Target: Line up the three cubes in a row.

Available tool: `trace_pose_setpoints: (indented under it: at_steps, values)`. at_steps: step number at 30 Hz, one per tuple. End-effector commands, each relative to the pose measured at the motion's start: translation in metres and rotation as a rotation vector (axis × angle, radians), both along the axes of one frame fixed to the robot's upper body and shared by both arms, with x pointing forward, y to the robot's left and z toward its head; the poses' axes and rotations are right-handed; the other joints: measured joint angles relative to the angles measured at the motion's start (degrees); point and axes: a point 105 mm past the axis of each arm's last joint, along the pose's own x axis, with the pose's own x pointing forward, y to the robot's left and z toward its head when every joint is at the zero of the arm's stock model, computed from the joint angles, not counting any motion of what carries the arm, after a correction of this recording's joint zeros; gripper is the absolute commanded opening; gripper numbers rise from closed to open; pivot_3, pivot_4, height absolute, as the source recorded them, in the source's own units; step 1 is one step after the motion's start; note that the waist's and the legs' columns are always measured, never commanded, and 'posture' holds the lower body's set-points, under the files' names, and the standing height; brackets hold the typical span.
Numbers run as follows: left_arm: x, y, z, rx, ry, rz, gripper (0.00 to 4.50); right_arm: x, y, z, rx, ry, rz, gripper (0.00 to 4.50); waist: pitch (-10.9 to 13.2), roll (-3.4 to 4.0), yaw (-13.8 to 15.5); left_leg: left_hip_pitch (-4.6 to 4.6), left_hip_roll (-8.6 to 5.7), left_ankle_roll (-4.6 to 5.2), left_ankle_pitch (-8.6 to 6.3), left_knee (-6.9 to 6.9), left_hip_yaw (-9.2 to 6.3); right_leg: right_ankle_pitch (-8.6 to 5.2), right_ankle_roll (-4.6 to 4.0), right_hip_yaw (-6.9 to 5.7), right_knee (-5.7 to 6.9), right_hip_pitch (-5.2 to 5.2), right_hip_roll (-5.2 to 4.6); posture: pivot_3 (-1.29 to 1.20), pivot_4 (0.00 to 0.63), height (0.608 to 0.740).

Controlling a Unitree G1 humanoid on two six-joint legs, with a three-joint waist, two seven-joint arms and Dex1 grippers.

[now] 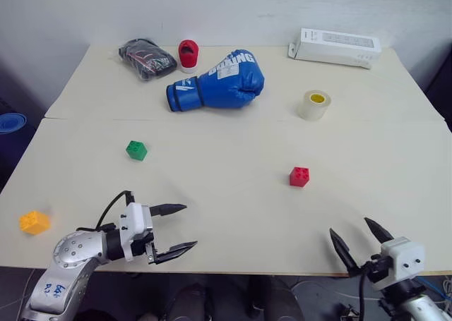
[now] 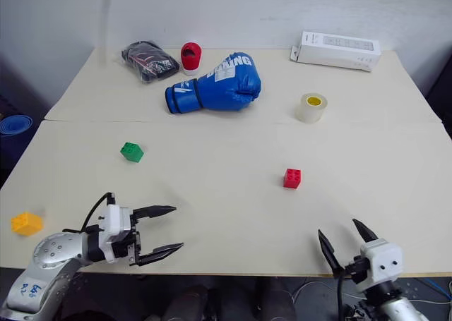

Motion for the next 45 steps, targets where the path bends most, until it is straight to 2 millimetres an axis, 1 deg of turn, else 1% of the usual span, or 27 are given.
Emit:
trace_pose_setpoints:
  at_steps: [1,3,4,6,9,12,14,15,21,23,25,26,28,29,31,32,34,35,37,39,42,43,45]
  values:
    - [0.005,-0.003,0.008,-0.011,-0.048,-0.001,4.45,0.019,0.022,0.021,0.017,-0.101,0.015,4.5,-0.01,0.01,-0.16,0.0,-0.01,0.01,0.01,0.0,0.0,0.0,0.0,0.01,0.02,0.0,-0.01,0.0,0.15,0.74]
    - [0.007,-0.004,0.01,-0.02,-0.055,0.003,4.45,0.03,0.032,0.027,0.02,-0.129,0.012,4.5,-0.01,0.01,-0.34,0.0,-0.01,0.0,0.01,0.0,0.0,0.0,-0.01,0.02,0.04,-0.04,-0.01,0.0,0.15,0.74]
    - [0.007,-0.005,0.01,-0.02,-0.055,0.003,4.45,0.039,0.037,0.029,0.031,-0.138,-0.009,4.5,-0.01,0.02,-0.32,0.0,0.0,-0.02,0.02,0.0,0.0,-0.01,-0.02,0.01,0.06,-0.04,0.0,0.0,0.15,0.74]
    - [0.006,-0.005,0.01,-0.02,-0.054,0.004,4.45,0.05,0.042,0.031,0.043,-0.145,-0.037,4.5,-0.01,0.02,-0.26,-0.02,-0.01,-0.04,0.03,0.0,-0.01,-0.02,-0.04,-0.01,0.09,-0.07,0.0,0.0,0.15,0.74]
    - [0.005,-0.006,0.009,-0.016,-0.056,0.009,4.45,0.077,0.05,0.033,0.081,-0.148,-0.105,4.5,0.0,0.02,-0.28,-0.06,-0.02,-0.04,0.04,0.0,-0.01,-0.02,-0.04,-0.02,0.1,-0.1,0.0,0.0,0.15,0.74]
    - [0.004,-0.009,0.009,-0.016,-0.056,0.007,4.45,0.099,0.065,0.039,0.082,-0.156,-0.103,4.5,0.0,0.03,-0.33,-0.07,-0.05,0.0,0.07,0.04,0.0,-0.02,-0.04,-0.01,0.13,-0.1,0.0,0.0,0.15,0.74]
    - [0.004,-0.011,0.009,-0.015,-0.054,0.004,4.45,0.107,0.073,0.04,0.059,-0.167,-0.077,4.5,0.0,0.03,-0.31,-0.07,-0.05,0.0,0.07,0.04,-0.01,-0.02,-0.04,-0.02,0.15,-0.1,0.0,0.0,0.15,0.74]
    - [0.004,-0.01,0.01,-0.012,-0.053,0.004,4.45,0.109,0.075,0.039,0.069,-0.165,-0.083,4.5,0.0,0.03,-0.3,-0.08,-0.05,0.0,0.07,0.03,-0.02,-0.02,-0.04,-0.04,0.21,-0.1,0.01,0.0,0.15,0.74]
    - [0.005,0.001,0.011,0.019,-0.057,0.031,4.45,0.115,0.073,0.03,0.077,-0.119,-0.151,4.5,0.0,0.03,-0.44,-0.13,-0.08,0.07,0.12,0.03,0.02,-0.01,-0.01,-0.05,0.28,-0.09,0.01,0.0,0.15,0.74]
    - [0.005,0.002,0.011,0.023,-0.059,0.038,4.5,0.114,0.071,0.029,0.086,-0.125,-0.17,4.11,0.0,0.03,-0.45,-0.12,-0.07,0.06,0.12,0.03,0.02,-0.01,-0.01,-0.05,0.3,-0.09,0.01,0.0,0.15,0.74]
    - [0.006,0.003,0.012,0.024,-0.06,0.04,4.5,0.113,0.072,0.031,0.093,-0.133,-0.172,3.58,0.0,0.03,-0.47,-0.12,-0.07,0.05,0.13,0.03,0.01,-0.02,-0.01,-0.05,0.3,-0.09,0.02,0.0,0.15,0.74]
    - [0.006,0.003,0.012,0.024,-0.06,0.04,4.5,0.113,0.073,0.032,0.097,-0.141,-0.167,3.16,0.0,0.03,-0.47,-0.12,-0.07,0.04,0.13,0.03,0.01,-0.02,0.0,-0.05,0.3,-0.09,0.02,0.0,0.15,0.74]
    - [0.005,0.001,0.011,0.022,-0.057,0.036,4.5,0.111,0.075,0.033,0.097,-0.151,-0.158,2.56,0.0,0.03,-0.48,-0.12,-0.07,0.04,0.13,0.03,0.01,-0.02,0.0,-0.05,0.3,-0.09,0.02,0.0,0.15,0.74]
    - [0.005,0.001,0.01,0.022,-0.055,0.033,4.5,0.11,0.075,0.034,0.096,-0.157,-0.158,2.16,0.0,0.03,-0.49,-0.12,-0.07,0.04,0.13,0.03,0.01,-0.02,0.0,-0.05,0.3,-0.09,0.02,0.0,0.15,0.74]
    - [0.005,-0.001,0.008,0.02,-0.052,0.031,4.5,0.107,0.074,0.035,0.102,-0.169,-0.152,1.51,0.0,0.03,-0.5,-0.12,-0.07,0.04,0.13,0.03,0.01,-0.02,0.0,-0.05,0.3,-0.09,0.02,0.0,0.15,0.74]
    - [0.005,-0.002,0.008,0.017,-0.051,0.031,4.5,0.104,0.076,0.036,0.106,-0.175,-0.13,1.49,0.0,0.03,-0.48,-0.12,-0.07,0.04,0.13,0.03,0.0,-0.02,0.0,-0.05,0.3,-0.09,0.02,0.0,0.15,0.74]
    - [0.006,-0.005,0.008,0.008,-0.05,0.031,4.5,0.099,0.082,0.041,0.129,-0.19,-0.038,1.49,0.0,0.03,-0.39,-0.12,-0.07,0.04,0.13,0.03,0.0,-0.02,0.0,-0.05,0.29,-0.09,0.01,0.0,0.15,0.74]
    - [0.007,-0.006,0.008,-0.001,-0.051,0.036,4.5,0.096,0.085,0.046,0.14,-0.204,0.042,1.49,0.0,0.02,-0.41,-0.12,-0.07,0.05,0.13,0.03,0.0,-0.02,0.0,-0.05,0.28,-0.08,0.01,0.0,0.15,0.74]
    - [0.007,-0.008,0.006,-0.012,-0.048,0.041,4.5,0.089,0.088,0.061,0.113,-0.268,0.255,1.49,0.01,0.02,-0.41,-0.12,-0.07,0.08,0.13,0.03,0.01,-0.01,0.02,-0.03,0.27,-0.06,0.01,0.0,0.15,0.74]
    - [0.006,-0.009,0.003,-0.015,-0.041,0.038,4.5,0.08,0.088,0.07,0.03,-0.285,0.494,1.49,0.02,0.02,-0.39,-0.1,-0.09,0.14,0.12,0.03,0.02,0.01,0.05,-0.03,0.21,-0.03,0.01,0.0,0.15,0.74]
    - [0.005,-0.011,-0.001,-0.015,-0.037,0.031,4.5,0.074,0.076,0.067,-0.097,-0.195,0.793,1.49,0.03,0.01,-0.28,-0.06,-0.09,0.18,0.11,0.04,0.0,0.01,0.06,-0.06,0.04,0.02,0.01,0.0,0.15,0.74]
    - [0.006,-0.012,-0.002,-0.015,-0.038,0.03,4.5,0.073,0.072,0.066,-0.123,-0.165,0.854,1.49,0.04,-0.01,-0.26,-0.04,-0.08,0.19,0.1,0.03,-0.02,0.01,0.06,-0.09,-0.03,0.05,0.01,0.0,0.15,0.74]
    - [0.008,-0.013,0.0,-0.019,-0.049,0.035,4.5,0.067,0.064,0.057,-0.228,-0.086,1.039,1.49,0.05,-0.02,-0.21,-0.02,-0.08,0.19,0.11,0.04,-0.03,0.01,0.06,-0.13,-0.04,0.06,0.01,0.0,0.15,0.74]
